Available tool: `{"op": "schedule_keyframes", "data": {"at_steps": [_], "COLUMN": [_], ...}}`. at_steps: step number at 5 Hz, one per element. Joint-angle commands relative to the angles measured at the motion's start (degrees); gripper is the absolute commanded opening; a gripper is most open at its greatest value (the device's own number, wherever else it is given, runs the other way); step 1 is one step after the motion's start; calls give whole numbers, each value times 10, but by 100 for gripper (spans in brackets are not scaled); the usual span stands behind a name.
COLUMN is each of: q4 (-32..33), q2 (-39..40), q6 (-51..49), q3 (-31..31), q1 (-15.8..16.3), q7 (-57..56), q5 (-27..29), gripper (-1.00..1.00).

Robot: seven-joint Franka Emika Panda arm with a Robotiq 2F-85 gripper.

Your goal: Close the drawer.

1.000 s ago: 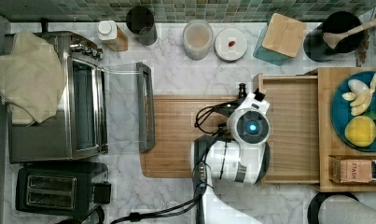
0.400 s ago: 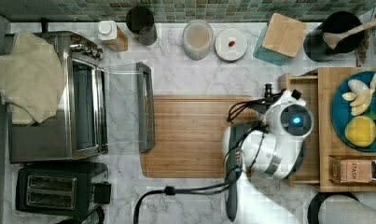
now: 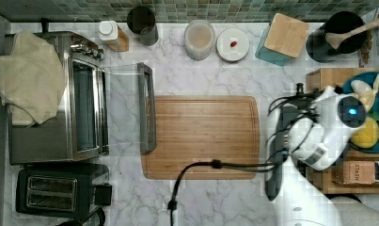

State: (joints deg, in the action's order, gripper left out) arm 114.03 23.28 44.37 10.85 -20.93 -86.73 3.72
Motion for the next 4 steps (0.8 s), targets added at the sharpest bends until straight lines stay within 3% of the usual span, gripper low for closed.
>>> {"op": "schedule_keyframes", "data": {"at_steps": [1, 4], "q4": [-77, -77], "q2": [-18, -18], "q6": [90, 90], "q3": [78, 78], "q1": [-90, -90], "q7": [-27, -27], "q5": [7, 7], "gripper": [-100, -100]}}
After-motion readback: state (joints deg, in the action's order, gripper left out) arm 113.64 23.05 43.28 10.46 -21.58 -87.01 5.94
